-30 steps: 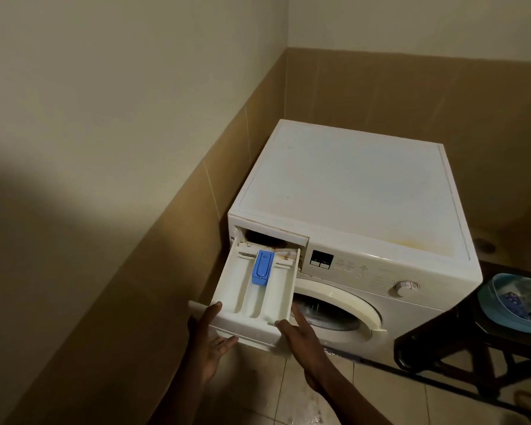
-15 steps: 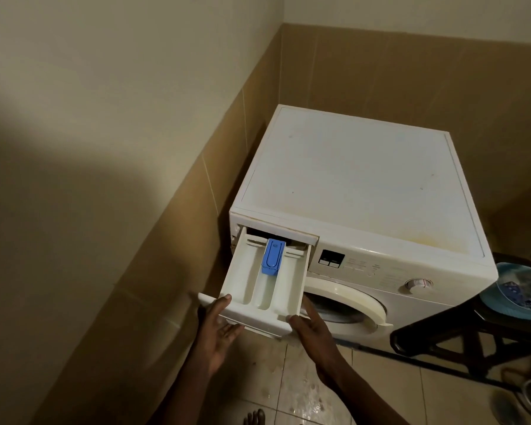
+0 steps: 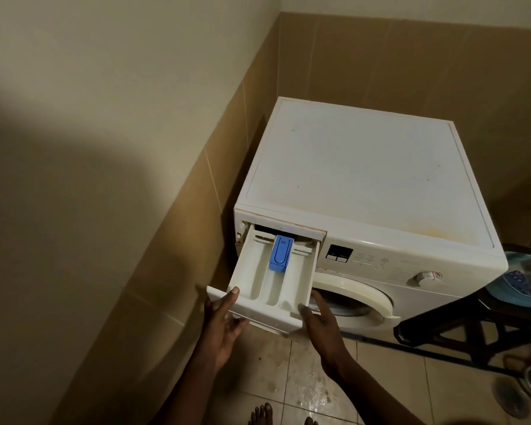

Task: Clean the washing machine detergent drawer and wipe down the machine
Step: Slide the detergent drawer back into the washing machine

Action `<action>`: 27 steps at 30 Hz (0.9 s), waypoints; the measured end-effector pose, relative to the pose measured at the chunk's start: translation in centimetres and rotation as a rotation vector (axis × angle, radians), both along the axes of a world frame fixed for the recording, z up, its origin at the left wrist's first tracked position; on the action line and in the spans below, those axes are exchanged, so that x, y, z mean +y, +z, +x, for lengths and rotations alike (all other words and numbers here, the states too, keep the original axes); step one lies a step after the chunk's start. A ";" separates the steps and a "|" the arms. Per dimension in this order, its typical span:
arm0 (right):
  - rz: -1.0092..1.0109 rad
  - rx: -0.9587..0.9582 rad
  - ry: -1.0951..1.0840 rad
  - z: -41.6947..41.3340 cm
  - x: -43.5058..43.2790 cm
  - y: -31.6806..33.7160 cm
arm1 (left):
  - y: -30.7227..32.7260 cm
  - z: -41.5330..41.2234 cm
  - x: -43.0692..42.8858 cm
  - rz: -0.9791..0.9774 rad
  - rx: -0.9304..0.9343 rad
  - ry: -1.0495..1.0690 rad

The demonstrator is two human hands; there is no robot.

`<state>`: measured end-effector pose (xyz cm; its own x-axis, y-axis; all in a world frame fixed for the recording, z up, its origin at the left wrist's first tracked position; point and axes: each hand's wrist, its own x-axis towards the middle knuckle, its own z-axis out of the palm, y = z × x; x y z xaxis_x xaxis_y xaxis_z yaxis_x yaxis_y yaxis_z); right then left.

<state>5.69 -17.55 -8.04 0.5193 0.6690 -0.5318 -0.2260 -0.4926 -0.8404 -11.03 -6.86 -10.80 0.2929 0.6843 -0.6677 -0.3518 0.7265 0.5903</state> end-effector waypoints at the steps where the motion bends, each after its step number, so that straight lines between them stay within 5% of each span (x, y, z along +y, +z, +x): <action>1: -0.011 -0.019 -0.024 -0.1 0.2 -0.2 | -0.1 0.1 -0.1 -0.005 0.001 0.006; 11: -0.077 -0.375 -0.082 -2.0 1.6 -0.3 | -0.7 -0.2 0.4 -0.054 -0.038 0.044; 27: -0.107 -0.416 -0.060 -1.6 1.9 -1.0 | -0.1 -0.4 1.1 -0.044 0.004 0.042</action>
